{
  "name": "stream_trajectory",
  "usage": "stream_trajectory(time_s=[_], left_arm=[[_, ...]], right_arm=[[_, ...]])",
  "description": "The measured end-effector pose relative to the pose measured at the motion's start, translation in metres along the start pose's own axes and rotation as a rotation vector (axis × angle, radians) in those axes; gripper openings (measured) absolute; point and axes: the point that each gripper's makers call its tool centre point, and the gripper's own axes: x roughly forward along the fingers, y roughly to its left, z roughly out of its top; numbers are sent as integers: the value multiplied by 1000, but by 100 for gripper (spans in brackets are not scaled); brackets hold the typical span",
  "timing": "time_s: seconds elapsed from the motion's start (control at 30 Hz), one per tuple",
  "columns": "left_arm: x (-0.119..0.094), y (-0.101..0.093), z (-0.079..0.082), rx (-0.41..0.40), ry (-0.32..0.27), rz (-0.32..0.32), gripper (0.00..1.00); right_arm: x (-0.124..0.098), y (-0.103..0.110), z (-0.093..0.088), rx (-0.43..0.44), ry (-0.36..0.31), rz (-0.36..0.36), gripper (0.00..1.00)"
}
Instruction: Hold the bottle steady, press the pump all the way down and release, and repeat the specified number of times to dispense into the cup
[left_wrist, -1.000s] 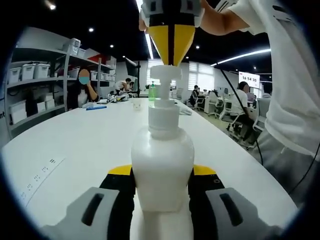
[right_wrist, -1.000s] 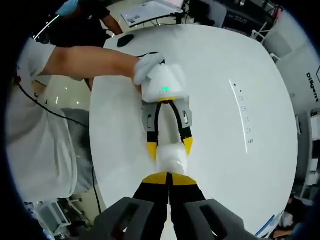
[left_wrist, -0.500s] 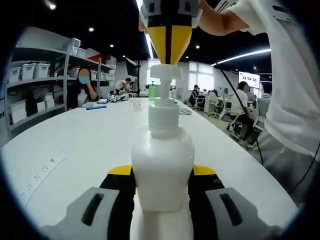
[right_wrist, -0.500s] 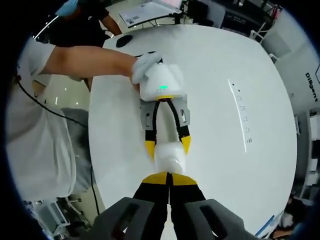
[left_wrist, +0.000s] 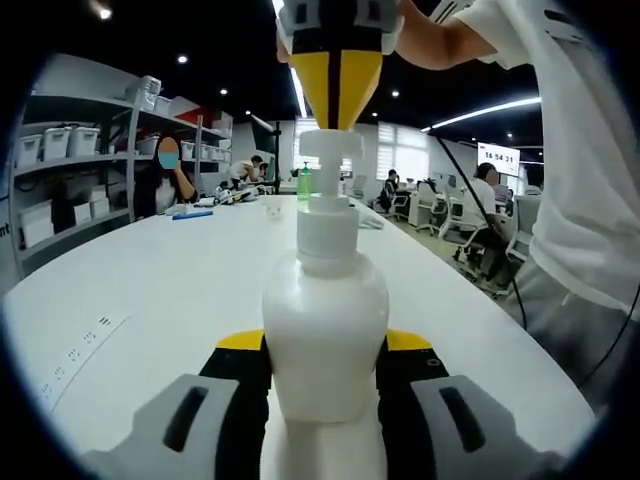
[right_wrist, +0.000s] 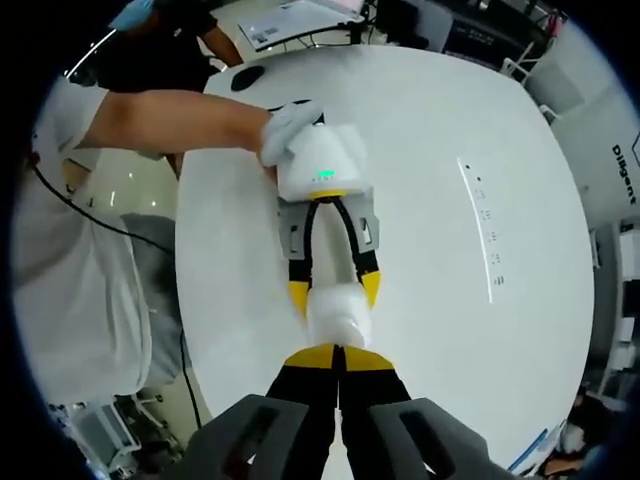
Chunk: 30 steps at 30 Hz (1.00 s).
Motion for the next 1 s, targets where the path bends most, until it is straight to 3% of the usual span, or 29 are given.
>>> stream_trajectory(time_s=[0.37, 0.53, 0.57, 0.67, 0.73, 0.83, 0.9, 0.97, 1.0], left_arm=[[0, 0, 0, 0, -6, 3, 40], [0, 0, -1, 0, -6, 8, 40], [-1, 0, -1, 1, -6, 8, 40], [0, 0, -1, 0, -10, 6, 40], [0, 0, -1, 0, -6, 7, 40], [0, -1, -1, -1, -5, 10, 40], [0, -1, -1, 0, -4, 12, 40], [0, -1, -1, -5, -11, 15, 40], [0, -1, -1, -2, -8, 15, 40]], right_arm=[[2, -6, 2, 0, 16, -6, 0], [14, -4, -1, 3, 47, 9, 0], [17, -5, 4, 64, 32, 20, 0], [12, -6, 3, 3, 68, -8, 0], [12, -8, 4, 70, 56, 4, 0], [11, -7, 1, 13, 45, -13, 0], [9, -12, 5, 54, -7, 8, 0], [4, -10, 1, 72, -8, -1, 0], [-2, -10, 8, 11, -52, -13, 0]])
